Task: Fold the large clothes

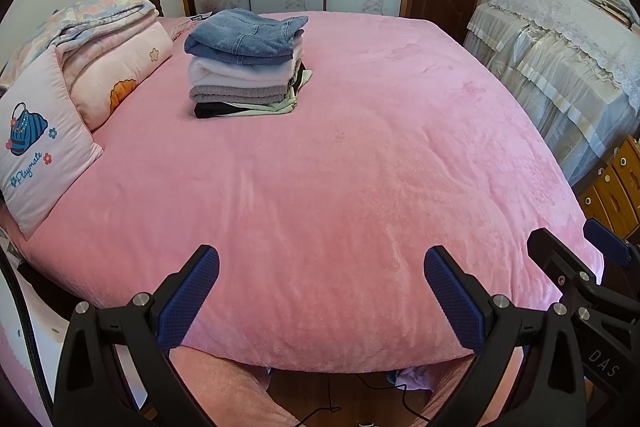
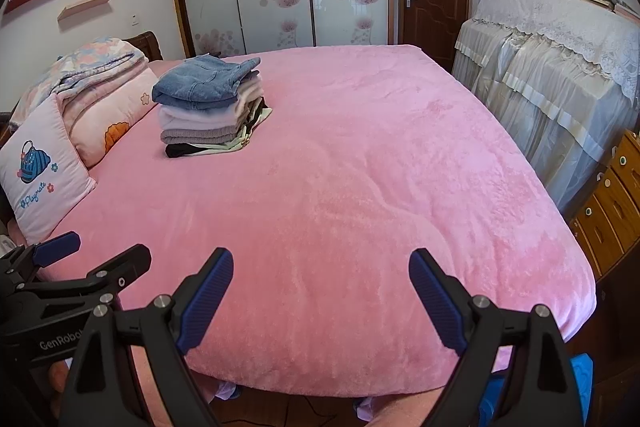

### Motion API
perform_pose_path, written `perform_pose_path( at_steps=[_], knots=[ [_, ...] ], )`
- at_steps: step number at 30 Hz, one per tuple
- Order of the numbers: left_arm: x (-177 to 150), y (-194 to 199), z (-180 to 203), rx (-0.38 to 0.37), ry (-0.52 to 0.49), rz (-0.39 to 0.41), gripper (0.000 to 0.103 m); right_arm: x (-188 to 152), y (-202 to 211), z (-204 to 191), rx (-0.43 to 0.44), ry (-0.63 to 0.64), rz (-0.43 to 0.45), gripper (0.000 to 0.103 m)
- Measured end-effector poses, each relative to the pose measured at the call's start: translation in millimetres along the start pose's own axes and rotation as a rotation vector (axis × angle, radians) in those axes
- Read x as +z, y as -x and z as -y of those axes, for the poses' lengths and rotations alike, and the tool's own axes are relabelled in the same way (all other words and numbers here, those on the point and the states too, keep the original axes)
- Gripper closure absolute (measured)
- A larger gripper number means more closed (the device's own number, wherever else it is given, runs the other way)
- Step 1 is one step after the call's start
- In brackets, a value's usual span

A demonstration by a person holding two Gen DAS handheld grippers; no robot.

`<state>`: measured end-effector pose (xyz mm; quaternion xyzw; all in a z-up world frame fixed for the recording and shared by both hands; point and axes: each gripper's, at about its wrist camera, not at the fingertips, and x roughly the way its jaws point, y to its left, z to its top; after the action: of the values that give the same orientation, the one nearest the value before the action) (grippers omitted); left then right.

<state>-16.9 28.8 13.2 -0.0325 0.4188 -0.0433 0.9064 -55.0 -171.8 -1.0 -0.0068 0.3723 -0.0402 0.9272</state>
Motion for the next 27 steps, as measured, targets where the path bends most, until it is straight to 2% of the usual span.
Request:
perform_pose_path(
  at_steps=[9, 15, 19, 27],
  knots=[
    [1.6, -2.6, 0.5, -0.001, 0.002, 0.005, 0.002, 4.1, -3.0, 1.4, 0.009, -0.008, -0.006, 0.013],
    [0.8, -8.7, -1.1, -0.028, 0.028, -0.019, 0.002, 5.2, -7.3, 0.4, 0.011, -0.008, -0.008, 0.013],
    [1.8, -11.5, -0.3, -0.014, 0.019, -0.021, 0.002, 5.0, -10.3, -1.4, 0.007, -0.006, -0.011, 0.013],
    [1.4, -21.0, -1.2, -0.034, 0.036, -0.057, 0.003, 3.8, -15.0, -2.8, 0.013, -0.011, -0.016, 0.013]
  ],
)
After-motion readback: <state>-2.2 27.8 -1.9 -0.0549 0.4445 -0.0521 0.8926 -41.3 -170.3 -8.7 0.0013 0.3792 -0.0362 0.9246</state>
